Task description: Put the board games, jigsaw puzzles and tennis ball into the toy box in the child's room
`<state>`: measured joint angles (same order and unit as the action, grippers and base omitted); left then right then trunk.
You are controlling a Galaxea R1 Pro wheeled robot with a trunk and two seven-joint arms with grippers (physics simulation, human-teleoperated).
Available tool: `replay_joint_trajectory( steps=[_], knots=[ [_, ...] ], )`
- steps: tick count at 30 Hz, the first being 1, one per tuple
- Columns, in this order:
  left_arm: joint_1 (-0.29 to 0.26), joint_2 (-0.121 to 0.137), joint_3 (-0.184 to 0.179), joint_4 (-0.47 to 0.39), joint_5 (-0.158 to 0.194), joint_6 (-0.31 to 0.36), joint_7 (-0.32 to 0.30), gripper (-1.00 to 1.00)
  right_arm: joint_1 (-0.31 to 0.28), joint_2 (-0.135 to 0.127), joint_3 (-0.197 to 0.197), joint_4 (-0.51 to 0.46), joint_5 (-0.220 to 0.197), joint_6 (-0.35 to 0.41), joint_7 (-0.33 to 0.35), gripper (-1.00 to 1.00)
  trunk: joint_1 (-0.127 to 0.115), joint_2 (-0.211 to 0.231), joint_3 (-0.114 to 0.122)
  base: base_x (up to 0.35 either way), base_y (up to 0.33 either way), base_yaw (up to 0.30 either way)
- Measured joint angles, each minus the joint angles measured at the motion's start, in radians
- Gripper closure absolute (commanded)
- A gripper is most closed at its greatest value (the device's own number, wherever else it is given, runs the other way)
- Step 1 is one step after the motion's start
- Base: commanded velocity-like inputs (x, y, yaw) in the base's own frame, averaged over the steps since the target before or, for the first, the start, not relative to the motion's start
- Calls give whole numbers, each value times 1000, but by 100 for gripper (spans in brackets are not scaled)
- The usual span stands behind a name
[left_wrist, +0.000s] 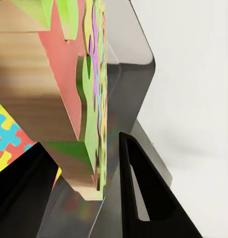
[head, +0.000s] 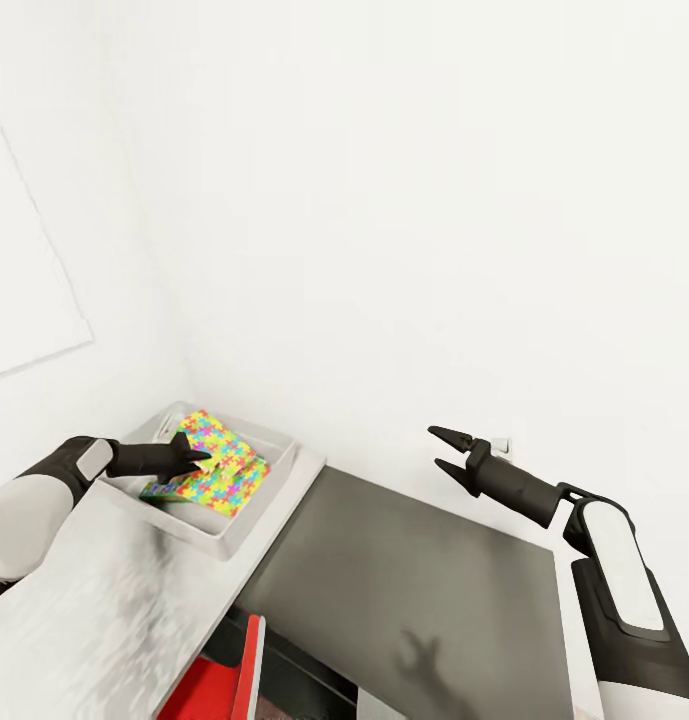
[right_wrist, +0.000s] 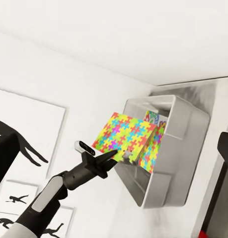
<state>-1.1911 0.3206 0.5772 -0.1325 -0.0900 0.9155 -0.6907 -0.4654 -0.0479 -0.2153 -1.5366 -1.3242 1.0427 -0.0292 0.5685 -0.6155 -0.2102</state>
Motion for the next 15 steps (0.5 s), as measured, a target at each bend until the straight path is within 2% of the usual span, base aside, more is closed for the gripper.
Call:
replay_joint_trajectory(
  steps=[3, 4, 15],
  knots=[
    [0, 0, 4, 0, 0, -1, 0, 100, 0, 0, 0, 0, -1, 0, 0, -100, 0, 0, -1, 0, 0, 0],
    [0, 0, 5, 0, 0, -2, 0, -100, 0, 0, 0, 0, -1, 0, 0, -100, 0, 0, -1, 0, 0, 0],
    [0, 3, 4, 0, 0, -1, -7, -100, 0, 0, 0, 0, -1, 0, 0, -100, 0, 0, -1, 0, 0, 0]
  ],
)
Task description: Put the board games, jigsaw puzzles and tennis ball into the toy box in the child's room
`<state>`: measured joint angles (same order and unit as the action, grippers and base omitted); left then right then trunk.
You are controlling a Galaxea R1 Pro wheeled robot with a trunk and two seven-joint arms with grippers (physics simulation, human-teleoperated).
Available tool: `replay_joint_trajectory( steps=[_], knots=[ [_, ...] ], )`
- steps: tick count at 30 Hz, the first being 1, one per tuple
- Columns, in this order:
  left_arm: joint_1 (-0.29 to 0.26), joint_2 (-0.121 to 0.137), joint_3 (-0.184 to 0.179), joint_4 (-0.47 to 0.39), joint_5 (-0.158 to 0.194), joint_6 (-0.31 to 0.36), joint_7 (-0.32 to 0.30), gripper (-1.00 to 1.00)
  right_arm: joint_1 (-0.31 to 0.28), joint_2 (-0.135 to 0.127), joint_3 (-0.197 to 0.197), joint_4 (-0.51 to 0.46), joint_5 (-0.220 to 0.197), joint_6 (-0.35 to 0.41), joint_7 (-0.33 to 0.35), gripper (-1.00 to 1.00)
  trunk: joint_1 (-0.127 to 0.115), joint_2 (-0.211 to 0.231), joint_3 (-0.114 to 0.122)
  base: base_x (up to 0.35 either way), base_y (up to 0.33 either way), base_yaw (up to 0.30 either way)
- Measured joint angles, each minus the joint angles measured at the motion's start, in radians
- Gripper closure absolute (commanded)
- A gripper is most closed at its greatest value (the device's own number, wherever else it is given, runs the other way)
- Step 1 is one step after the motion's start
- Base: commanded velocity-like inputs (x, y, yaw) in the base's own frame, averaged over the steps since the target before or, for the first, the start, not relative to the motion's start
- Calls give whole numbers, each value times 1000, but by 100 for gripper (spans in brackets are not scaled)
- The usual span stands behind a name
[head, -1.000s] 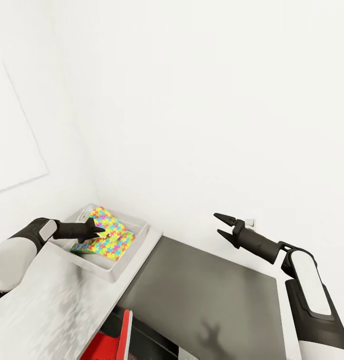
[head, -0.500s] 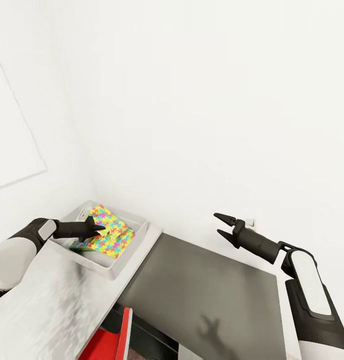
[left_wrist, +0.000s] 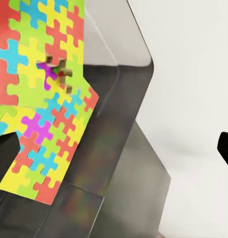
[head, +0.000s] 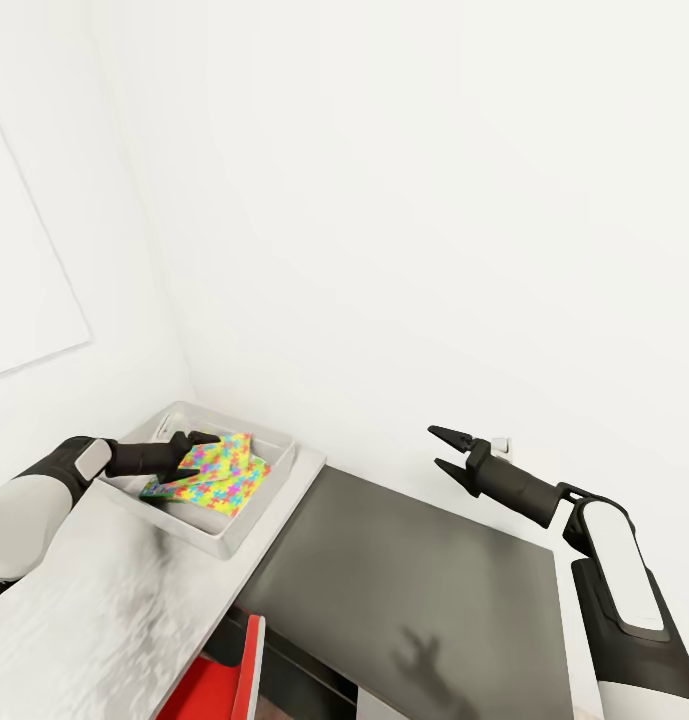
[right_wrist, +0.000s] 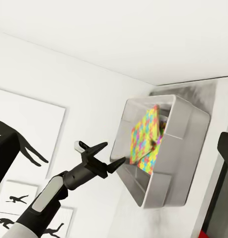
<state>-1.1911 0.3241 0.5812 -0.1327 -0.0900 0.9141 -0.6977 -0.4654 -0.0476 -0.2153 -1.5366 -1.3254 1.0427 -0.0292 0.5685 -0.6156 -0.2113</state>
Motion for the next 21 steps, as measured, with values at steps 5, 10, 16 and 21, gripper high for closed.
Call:
replay_joint_trajectory(
  steps=[5, 10, 16, 21],
  knots=[
    [0, 15, -1, 0, 0, 6, 0, -100, 0, 0, 0, 0, 0, 0, 0, -100, 0, 0, 0, 0, 0, 0],
    [0, 62, -1, 0, -2, 42, -35, -100, 0, 0, 0, 0, 1, 0, 0, -100, 0, 0, 0, 0, 0, 0],
    [19, 137, -19, -7, -16, 46, -317, -100, 0, 0, 0, 0, -1, 0, 3, -100, 0, 0, 3, 0, 0, -74],
    [47, 174, -105, -17, -23, 6, -572, -100, 6, 0, 0, -8, -5, 0, 6, -100, 0, 0, 10, -81, 0, -140]
  ],
)
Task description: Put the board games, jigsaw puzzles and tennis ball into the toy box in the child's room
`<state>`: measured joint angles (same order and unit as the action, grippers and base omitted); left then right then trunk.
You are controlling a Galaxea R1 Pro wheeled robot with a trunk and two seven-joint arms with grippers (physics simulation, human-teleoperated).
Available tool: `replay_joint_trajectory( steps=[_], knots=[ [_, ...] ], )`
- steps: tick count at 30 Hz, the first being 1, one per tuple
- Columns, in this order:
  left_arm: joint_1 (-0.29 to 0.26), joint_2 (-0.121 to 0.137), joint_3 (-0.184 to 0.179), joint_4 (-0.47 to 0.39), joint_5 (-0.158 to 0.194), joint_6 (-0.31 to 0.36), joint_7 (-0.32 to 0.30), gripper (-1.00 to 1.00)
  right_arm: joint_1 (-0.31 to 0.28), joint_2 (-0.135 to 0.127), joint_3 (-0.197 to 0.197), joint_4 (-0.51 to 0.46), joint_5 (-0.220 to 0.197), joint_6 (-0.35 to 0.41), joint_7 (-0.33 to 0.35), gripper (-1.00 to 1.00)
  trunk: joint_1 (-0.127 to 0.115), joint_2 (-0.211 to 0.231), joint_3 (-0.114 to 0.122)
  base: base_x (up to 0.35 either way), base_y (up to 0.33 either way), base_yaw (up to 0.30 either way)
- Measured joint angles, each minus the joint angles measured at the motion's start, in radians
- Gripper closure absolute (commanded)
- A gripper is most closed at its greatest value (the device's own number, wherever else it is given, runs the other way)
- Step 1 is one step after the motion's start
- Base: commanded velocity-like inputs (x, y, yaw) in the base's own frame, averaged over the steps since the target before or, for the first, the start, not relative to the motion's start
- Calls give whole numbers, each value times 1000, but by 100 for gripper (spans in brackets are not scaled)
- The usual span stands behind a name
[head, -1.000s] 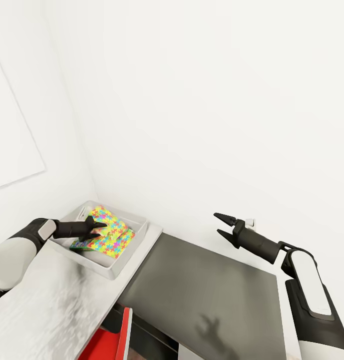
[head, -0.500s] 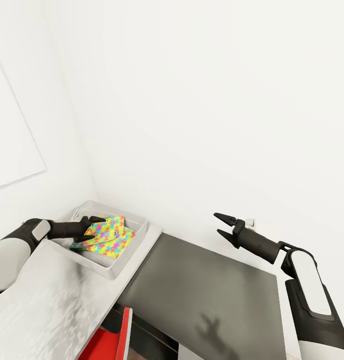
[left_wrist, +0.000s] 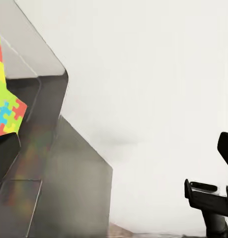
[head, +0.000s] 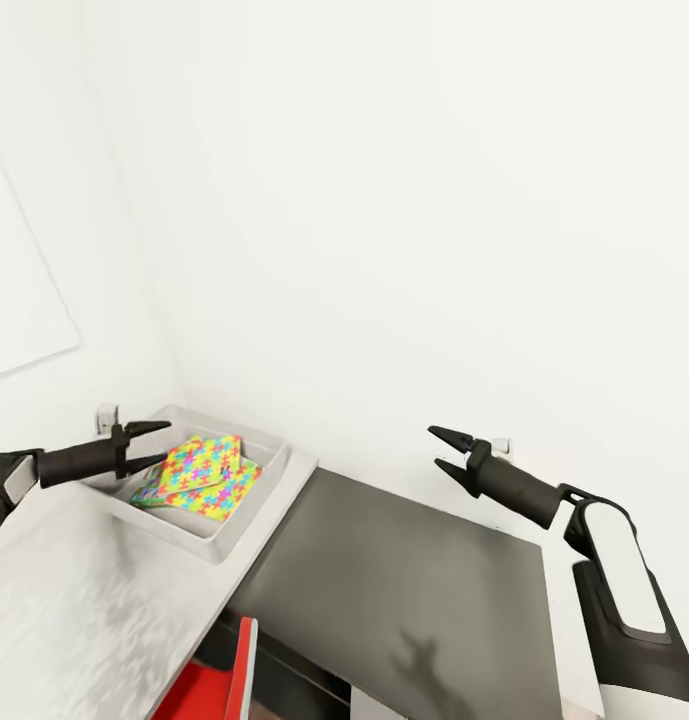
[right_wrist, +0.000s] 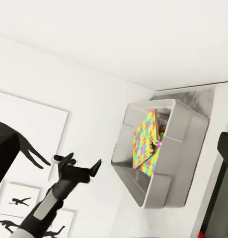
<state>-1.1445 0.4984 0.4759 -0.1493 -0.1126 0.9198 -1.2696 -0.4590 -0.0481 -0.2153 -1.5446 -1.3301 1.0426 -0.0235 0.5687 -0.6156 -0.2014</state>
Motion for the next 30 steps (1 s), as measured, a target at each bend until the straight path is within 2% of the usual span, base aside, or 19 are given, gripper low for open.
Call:
replay_joint_trajectory(
  steps=[3, 6, 7, 9, 12, 16, 19, 21, 26, 30],
  knots=[
    [3, 23, -96, -1, -1, -50, -137, -100, 34, -1, 0, -8, -3, 0, 19, -100, 0, 0, 4, -274, 0, -85],
    [5, 57, -190, 0, -1, -100, -269, -100, 75, -3, 0, -19, -8, 0, 102, -100, 0, 0, 9, -240, 0, -24],
    [7, 72, -214, 0, -1, -125, -293, -100, 92, -7, -1, -21, -6, 0, 143, -100, 0, 0, 11, -157, 0, -9],
    [11, 107, -244, 1, 1, -178, -294, -100, 129, -23, 0, -23, -1, 0, 221, -100, 0, 0, 14, -86, 0, -5],
    [24, 159, -259, 2, 2, -219, -295, -100, 178, -54, 0, -25, 1, 1, 302, -100, 0, 0, 19, -29, 0, -2],
    [40, 203, -263, 2, 4, -232, -295, -100, 200, -65, -1, -33, 1, -1, 386, -100, 0, 0, 25, -13, 0, 0],
    [54, 215, -264, 7, 5, -248, -295, -100, 208, -67, -1, -36, 3, -1, 438, -100, 0, 0, 30, -52, 0, 0],
    [87, 220, -267, 10, 6, -285, -295, -100, 233, -68, -1, -37, 6, -2, 472, -100, 0, 0, 33, -77, -13, 0],
    [136, 222, -264, 11, 6, -324, -295, -100, 276, -69, -2, -39, 8, -21, 499, -100, 0, 0, 42, -140, -131, 0],
    [147, 222, -257, 5, 7, -332, -295, -100, 285, -73, -1, -39, 10, -48, 536, -100, 0, 0, 48, -204, -210, 0]
  ],
)
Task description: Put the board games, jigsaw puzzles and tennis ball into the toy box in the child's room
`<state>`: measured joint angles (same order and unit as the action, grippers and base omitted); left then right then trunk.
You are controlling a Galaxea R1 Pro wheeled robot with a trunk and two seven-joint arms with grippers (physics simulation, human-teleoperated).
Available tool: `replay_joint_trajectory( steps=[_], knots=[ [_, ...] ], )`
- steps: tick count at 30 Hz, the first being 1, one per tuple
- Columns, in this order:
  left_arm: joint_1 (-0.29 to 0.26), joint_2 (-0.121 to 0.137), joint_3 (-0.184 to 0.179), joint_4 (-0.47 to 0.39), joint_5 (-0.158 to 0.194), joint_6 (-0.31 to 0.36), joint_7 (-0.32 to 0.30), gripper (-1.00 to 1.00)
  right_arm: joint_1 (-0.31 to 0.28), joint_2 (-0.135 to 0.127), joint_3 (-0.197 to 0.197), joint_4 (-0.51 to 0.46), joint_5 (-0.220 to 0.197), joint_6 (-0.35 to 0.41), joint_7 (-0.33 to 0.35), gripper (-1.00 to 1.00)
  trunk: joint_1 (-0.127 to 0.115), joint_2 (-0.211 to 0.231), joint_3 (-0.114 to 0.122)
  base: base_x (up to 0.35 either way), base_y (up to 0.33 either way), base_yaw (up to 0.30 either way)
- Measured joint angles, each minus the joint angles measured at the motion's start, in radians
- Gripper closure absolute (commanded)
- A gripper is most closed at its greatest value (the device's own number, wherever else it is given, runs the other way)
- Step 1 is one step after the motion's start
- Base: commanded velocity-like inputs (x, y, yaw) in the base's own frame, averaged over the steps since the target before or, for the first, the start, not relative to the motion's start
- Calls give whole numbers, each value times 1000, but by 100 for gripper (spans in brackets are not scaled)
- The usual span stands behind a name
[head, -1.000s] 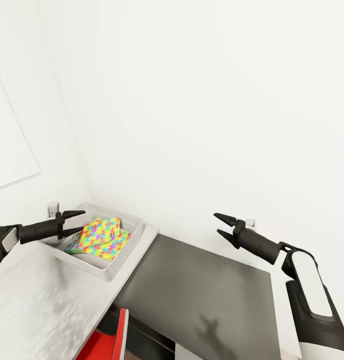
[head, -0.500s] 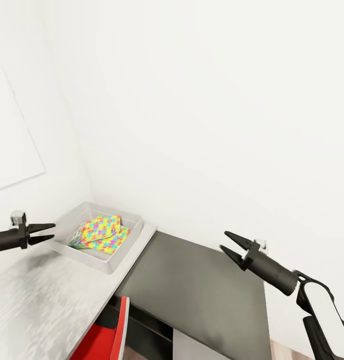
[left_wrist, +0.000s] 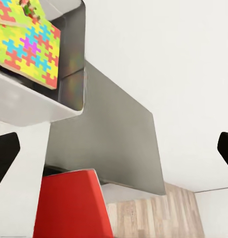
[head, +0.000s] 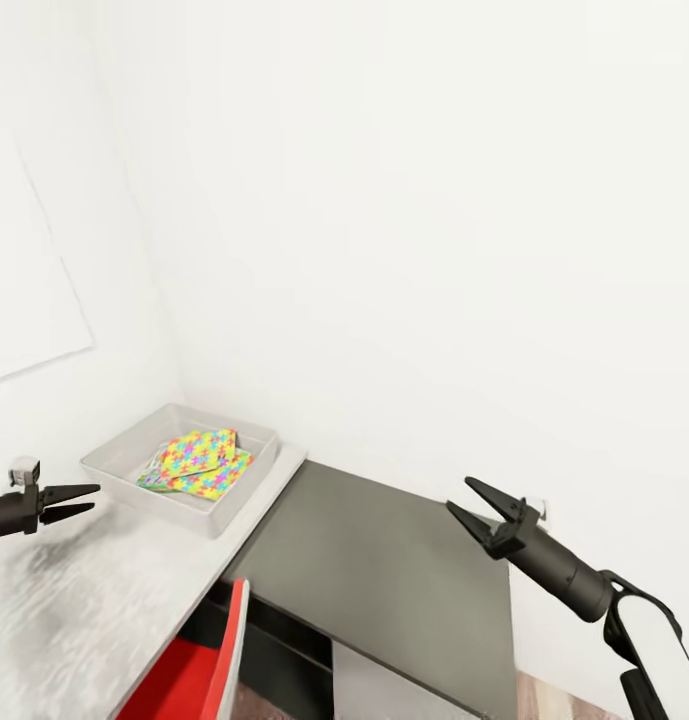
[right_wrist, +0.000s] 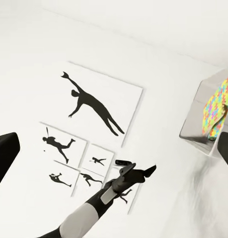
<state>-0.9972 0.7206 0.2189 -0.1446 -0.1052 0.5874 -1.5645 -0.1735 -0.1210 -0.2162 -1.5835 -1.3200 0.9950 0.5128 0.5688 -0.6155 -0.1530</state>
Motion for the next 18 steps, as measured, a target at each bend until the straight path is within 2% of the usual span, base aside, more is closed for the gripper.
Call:
replay_joint_trajectory(
  steps=[5, 10, 15, 18],
  knots=[
    [3, -1, 5, -4, 1, -1, 0, -100, 2, 0, 14, 0, 8, -62, 27, -100, 0, 0, 8, -202, -173, 0],
    [3, -6, 6, -4, 1, -1, 0, -100, 3, -2, 21, 0, 37, -104, 59, -100, 0, 0, 17, -74, -43, 0],
    [3, 5, 5, -3, 2, -1, 0, -100, 3, -1, 17, 0, 135, -117, 125, -100, 0, 0, 25, -17, -7, 0],
    [3, 21, 3, -3, 2, -1, 0, -100, 3, 0, 16, 0, 160, -125, 151, -100, 0, 0, 30, -115, 4, 0]
  ],
)
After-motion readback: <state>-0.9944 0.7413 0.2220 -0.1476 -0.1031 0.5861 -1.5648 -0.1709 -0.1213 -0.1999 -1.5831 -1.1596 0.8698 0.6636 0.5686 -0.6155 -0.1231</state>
